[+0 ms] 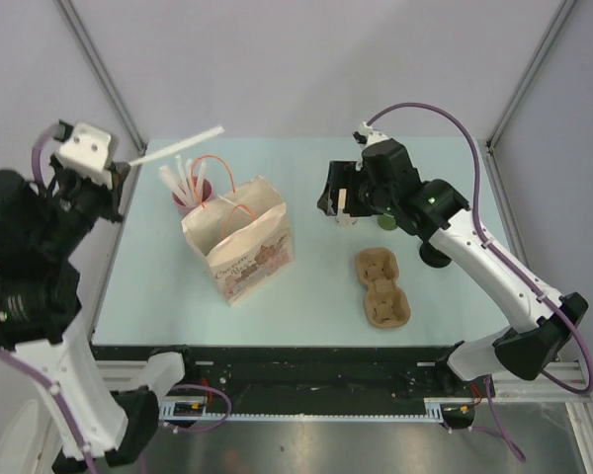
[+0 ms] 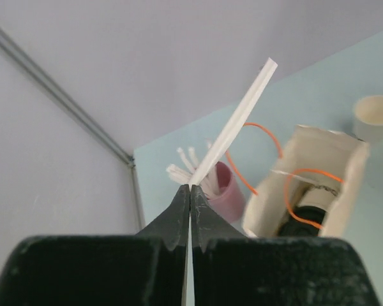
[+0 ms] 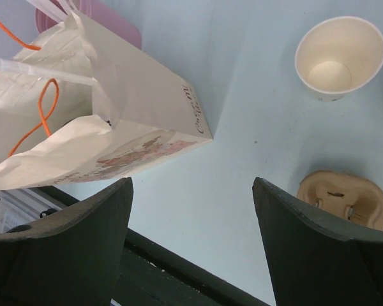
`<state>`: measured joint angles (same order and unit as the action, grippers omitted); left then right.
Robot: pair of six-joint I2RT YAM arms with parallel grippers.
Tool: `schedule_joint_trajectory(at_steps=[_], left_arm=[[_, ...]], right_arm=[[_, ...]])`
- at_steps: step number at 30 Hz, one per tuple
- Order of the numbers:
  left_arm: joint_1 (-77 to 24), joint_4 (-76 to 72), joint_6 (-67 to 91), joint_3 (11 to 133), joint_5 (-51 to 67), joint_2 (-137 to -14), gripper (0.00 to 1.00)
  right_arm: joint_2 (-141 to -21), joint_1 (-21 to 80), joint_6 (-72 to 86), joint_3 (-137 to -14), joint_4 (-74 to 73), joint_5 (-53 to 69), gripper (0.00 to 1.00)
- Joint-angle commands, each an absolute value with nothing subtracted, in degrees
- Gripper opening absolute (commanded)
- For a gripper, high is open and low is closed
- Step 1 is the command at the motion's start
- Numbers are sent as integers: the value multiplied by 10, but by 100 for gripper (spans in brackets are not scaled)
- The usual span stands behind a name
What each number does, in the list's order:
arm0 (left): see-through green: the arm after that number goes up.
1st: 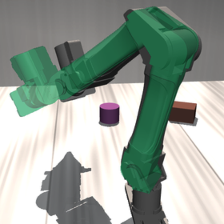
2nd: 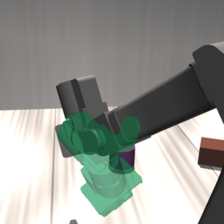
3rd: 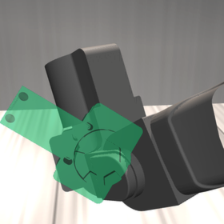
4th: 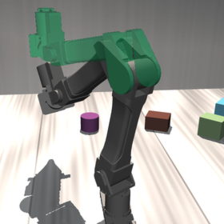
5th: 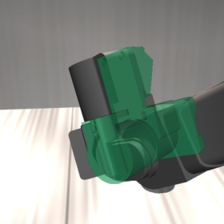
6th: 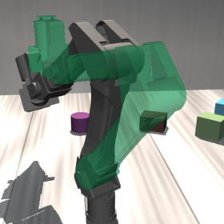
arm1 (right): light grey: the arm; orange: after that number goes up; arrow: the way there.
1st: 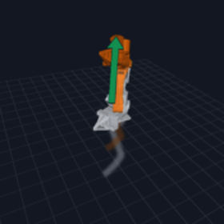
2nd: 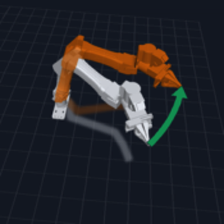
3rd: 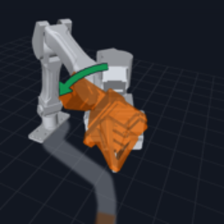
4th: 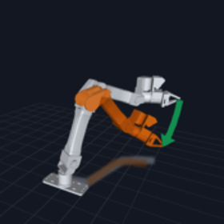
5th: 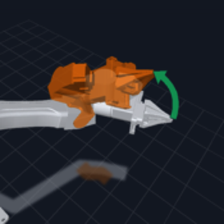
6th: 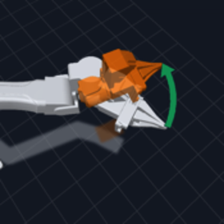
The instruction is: Pack the takeout coffee
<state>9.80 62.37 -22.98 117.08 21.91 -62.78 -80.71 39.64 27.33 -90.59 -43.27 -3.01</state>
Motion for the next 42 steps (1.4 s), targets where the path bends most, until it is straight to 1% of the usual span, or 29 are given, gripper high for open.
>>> schedule_joint_trajectory(at_steps=[1,3,8,9,10,12,19,25,26,27,29,30,32,37,38,39,40,41,42], left_arm=[[73,640,-243,1087,315,-576,0],[49,653,-269,1052,281,-561,0],[5,671,-316,1006,254,-564,0],[-48,671,-329,1003,234,-578,1],[-67,671,-336,1001,187,-587,1],[-109,671,-353,998,156,-614,0],[-148,670,-373,1045,106,-685,0],[-184,671,-413,1023,49,-692,0],[-198,671,-417,1032,53,-693,9],[-203,672,-417,1038,58,-693,50],[-207,671,-403,1066,77,-698,88],[-207,671,-392,1077,83,-701,93],[-207,671,-352,1100,73,-708,100],[-194,667,-244,1100,-18,-718,100],[-176,665,-194,1094,-28,-716,100],[-162,664,-170,1090,-32,-710,100],[-143,660,-145,1082,-21,-704,100],[-88,656,-112,1063,-5,-699,100],[-53,653,-98,1051,19,-692,100]], right_arm=[[-817,411,263,-951,-438,-35,81],[-818,416,263,-956,-439,-37,81],[-811,419,261,-958,-449,-43,81],[-809,419,262,-959,-454,-48,81],[-807,421,261,-958,-457,-51,81],[-802,421,262,-954,-461,-60,81],[-768,423,266,-943,-479,-85,81],[-756,421,263,-936,-482,-94,82],[-755,422,262,-934,-483,-93,82],[-756,421,261,-934,-483,-93,82],[-758,419,258,-935,-482,-89,83],[-758,417,258,-933,-482,-86,83],[-758,415,254,-932,-483,-84,84],[-748,391,243,-928,-483,-86,88],[-745,385,243,-926,-483,-88,95],[-742,379,243,-924,-484,-90,98],[-732,366,243,-920,-484,-91,98],[-727,359,243,-916,-484,-91,100],[-721,353,243,-905,-483,-91,100]])
